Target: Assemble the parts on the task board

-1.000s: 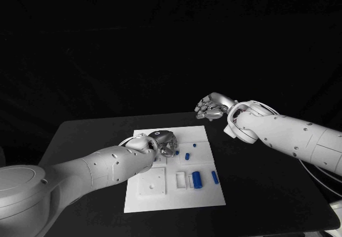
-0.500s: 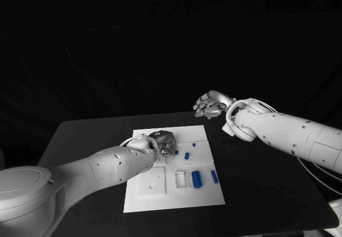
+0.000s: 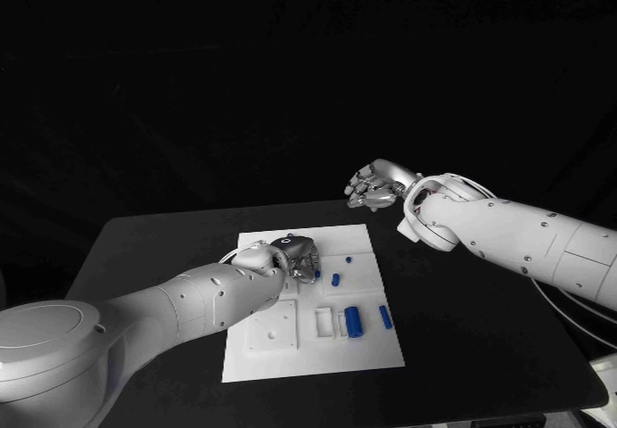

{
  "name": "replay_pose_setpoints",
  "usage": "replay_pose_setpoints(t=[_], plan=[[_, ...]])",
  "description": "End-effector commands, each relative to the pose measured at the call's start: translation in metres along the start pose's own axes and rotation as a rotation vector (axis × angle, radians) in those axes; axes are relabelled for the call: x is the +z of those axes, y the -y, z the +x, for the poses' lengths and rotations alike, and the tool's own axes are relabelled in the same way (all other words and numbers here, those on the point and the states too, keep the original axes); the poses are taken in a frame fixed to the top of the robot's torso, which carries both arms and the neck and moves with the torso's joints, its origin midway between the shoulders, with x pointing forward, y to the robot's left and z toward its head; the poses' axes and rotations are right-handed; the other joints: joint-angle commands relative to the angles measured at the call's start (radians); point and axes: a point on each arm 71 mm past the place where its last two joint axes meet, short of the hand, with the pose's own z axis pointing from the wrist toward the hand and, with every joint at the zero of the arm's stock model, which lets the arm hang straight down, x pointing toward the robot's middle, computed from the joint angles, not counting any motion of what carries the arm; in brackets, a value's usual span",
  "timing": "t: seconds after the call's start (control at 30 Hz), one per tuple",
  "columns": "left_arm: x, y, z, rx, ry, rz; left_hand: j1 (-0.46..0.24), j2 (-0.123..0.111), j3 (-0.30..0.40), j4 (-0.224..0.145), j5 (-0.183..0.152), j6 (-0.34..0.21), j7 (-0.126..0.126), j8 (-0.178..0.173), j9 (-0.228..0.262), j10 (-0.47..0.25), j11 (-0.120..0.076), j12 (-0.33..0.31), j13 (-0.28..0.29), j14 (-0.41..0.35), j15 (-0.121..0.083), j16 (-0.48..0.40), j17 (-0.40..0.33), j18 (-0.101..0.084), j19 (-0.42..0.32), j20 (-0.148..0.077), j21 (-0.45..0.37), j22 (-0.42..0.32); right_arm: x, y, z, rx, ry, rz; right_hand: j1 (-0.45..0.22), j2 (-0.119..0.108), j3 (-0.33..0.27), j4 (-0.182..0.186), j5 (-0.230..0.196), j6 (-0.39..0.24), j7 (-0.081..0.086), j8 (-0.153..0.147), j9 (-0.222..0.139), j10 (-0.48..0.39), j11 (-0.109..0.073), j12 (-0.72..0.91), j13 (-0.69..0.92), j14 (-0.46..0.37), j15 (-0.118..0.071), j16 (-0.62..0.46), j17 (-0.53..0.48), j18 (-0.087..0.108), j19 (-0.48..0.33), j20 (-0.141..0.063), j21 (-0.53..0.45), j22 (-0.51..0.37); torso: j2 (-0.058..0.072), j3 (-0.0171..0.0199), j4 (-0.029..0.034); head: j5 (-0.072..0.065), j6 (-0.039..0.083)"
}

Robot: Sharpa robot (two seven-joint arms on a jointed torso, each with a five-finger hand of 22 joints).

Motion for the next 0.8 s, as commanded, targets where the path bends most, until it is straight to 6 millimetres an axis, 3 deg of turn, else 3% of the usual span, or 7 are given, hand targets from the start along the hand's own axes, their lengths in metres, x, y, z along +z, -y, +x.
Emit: replay_pose_setpoints(t=[0.03, 0.53, 0.8], plan=[[0.0012, 0.0027, 0.0025, -0.007, -0.020, -0.003, -0.007, 0.007, -0.006, 0.002, -0.004, 0.007, -0.002, 0.006, -0.002, 0.007, -0.001, -0.001, -0.001, 0.008, 0.000, 0.002, 0.001, 0.063, 0.007, -0.003, 0.004, 0.015, 0.0006, -0.0021, 0.0000, 0.000, -0.001, -0.007, -0.013, -0.001, 0.005, 0.000, 0.006, -0.003, 0.005, 0.000, -0.001, 0.005, 0.000, -0.005, -0.001, 0.008, 0.000, 0.005, 0.002, 0.021, 0.003, -0.005, 0.007, 0.002, 0.000, 0.0002, 0.0000, -0.001, -0.001], [0.0045, 0.0067, 0.0051, -0.006, -0.041, -0.016, -0.027, 0.024, -0.013, 0.013, -0.004, 0.016, -0.006, 0.014, -0.004, 0.022, -0.005, 0.000, -0.008, 0.010, -0.003, 0.006, 0.002, 0.061, 0.010, -0.006, 0.003, 0.015, 0.0017, -0.0042, -0.0006, 0.000, 0.001, -0.010, -0.014, -0.001, 0.006, 0.000, 0.007, -0.003, 0.005, 0.000, -0.001, 0.006, 0.000, -0.006, -0.001, 0.008, 0.000, 0.006, 0.003, 0.021, 0.003, -0.005, 0.007, 0.003, -0.001, -0.0006, 0.0021, -0.007, -0.003], [0.0059, 0.0099, 0.0082, -0.009, -0.050, -0.018, -0.043, 0.054, -0.013, 0.027, 0.009, 0.029, -0.012, 0.021, -0.006, 0.039, -0.010, 0.004, -0.012, 0.010, -0.008, 0.008, 0.002, 0.059, 0.008, -0.009, 0.002, 0.015, 0.0022, -0.0051, -0.0004, 0.000, 0.000, -0.012, -0.015, 0.000, 0.006, 0.000, 0.007, -0.003, 0.005, 0.000, -0.001, 0.006, 0.000, -0.007, -0.001, 0.008, 0.000, 0.006, 0.003, 0.021, 0.003, -0.005, 0.008, 0.003, -0.001, -0.0011, 0.0022, -0.010, -0.004]])
